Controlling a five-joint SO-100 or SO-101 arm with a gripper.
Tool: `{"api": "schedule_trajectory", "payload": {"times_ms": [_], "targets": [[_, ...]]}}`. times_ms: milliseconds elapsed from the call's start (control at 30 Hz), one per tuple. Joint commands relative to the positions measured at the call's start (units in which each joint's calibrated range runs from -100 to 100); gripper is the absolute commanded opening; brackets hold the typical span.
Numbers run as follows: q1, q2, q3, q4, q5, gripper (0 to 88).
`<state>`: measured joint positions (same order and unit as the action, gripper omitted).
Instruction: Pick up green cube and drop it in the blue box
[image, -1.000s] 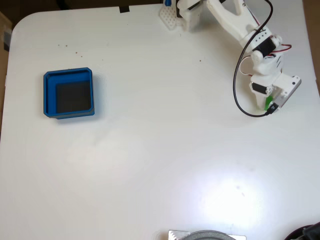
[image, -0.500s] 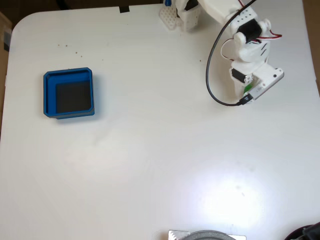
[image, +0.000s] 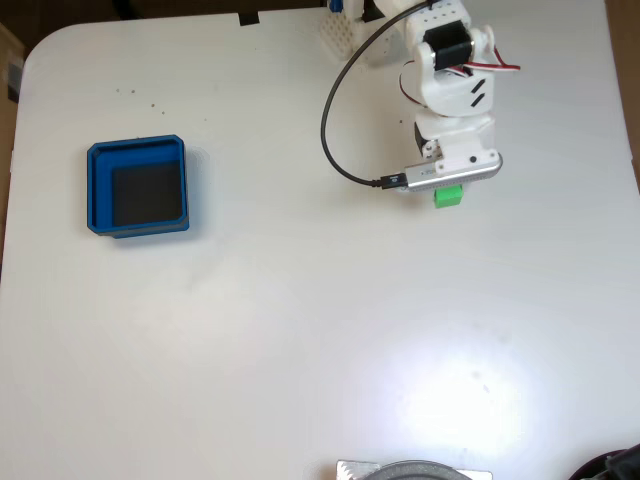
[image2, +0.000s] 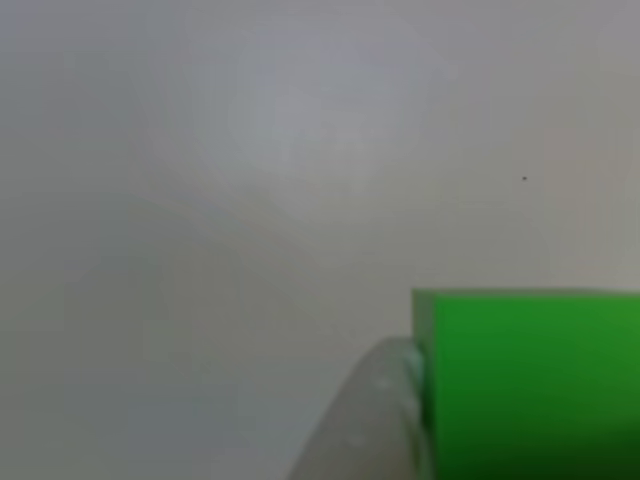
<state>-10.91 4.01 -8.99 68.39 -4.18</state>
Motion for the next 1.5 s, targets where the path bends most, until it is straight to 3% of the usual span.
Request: {"api": "schedule_trajectory", "payload": {"times_ms": [0, 800, 1467], "targets": [[4.7, -4.5, -4.0, -0.3, -0.3, 1.6], [41.1, -4.0, -3.8, -0.4, 0.0, 1.6], [51.3, 9.9, -4.1, -21.4, 0.0, 1.6]]}}
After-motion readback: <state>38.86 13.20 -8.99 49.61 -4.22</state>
